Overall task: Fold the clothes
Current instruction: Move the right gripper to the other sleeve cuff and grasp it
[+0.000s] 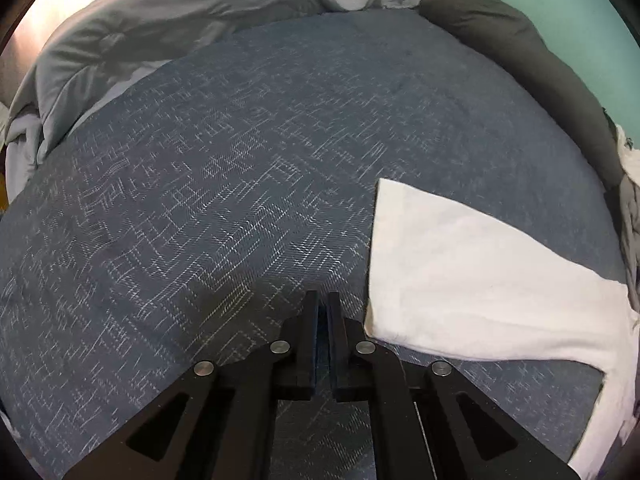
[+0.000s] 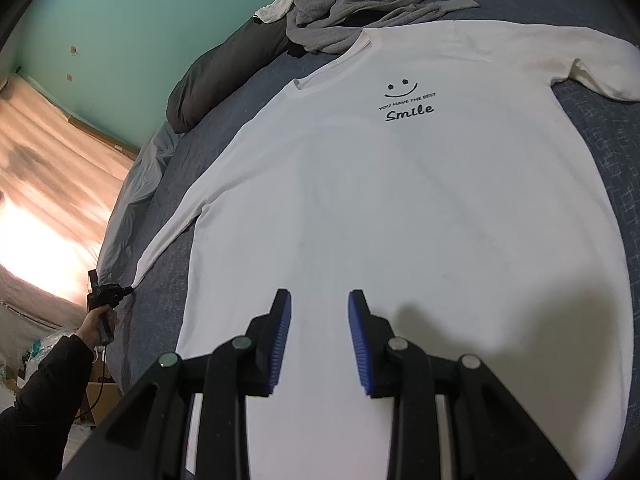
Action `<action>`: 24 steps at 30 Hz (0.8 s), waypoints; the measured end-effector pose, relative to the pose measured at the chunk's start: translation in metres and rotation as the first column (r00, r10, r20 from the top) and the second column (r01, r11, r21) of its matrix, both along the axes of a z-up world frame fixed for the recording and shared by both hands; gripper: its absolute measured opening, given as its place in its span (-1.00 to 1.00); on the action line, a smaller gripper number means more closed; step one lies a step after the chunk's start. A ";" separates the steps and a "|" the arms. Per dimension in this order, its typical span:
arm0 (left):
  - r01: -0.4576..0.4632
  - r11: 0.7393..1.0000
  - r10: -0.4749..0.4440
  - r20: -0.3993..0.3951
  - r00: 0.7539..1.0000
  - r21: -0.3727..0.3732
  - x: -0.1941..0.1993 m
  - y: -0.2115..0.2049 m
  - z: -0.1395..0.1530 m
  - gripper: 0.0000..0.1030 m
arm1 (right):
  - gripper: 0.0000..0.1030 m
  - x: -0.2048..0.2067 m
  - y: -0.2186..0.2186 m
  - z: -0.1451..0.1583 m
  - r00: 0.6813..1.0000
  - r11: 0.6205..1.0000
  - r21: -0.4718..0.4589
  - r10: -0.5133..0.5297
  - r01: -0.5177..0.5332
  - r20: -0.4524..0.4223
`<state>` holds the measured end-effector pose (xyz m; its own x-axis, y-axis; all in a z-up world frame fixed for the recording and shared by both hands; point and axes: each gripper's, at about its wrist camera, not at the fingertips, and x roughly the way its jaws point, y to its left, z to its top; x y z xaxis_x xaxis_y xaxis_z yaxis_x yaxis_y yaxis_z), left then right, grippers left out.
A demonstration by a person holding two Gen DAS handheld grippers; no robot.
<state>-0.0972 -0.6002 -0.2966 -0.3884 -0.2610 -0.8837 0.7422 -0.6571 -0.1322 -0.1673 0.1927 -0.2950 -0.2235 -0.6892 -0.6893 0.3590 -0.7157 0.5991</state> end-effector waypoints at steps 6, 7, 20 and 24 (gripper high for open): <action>0.133 0.990 -0.135 -0.045 0.990 -0.041 -0.013 0.048 0.022 -0.55 | -0.43 0.005 0.000 -0.001 1.000 1.000 -0.017 0.000 0.000 0.010; 0.164 0.986 -0.167 -0.055 0.984 -0.041 -0.017 0.062 0.024 -0.55 | -0.43 0.006 0.001 -0.001 1.000 1.000 -0.020 -0.001 0.001 0.011; 0.451 0.891 -0.429 -0.216 0.877 0.059 -0.069 0.282 0.027 -0.11 | -0.15 -0.007 0.088 0.011 0.992 0.992 0.010 -0.127 0.127 -0.011; 0.528 0.846 -0.504 -0.212 0.838 0.074 -0.077 0.343 0.012 0.02 | -0.12 -0.025 0.146 0.022 0.975 0.974 0.067 -0.215 0.218 -0.052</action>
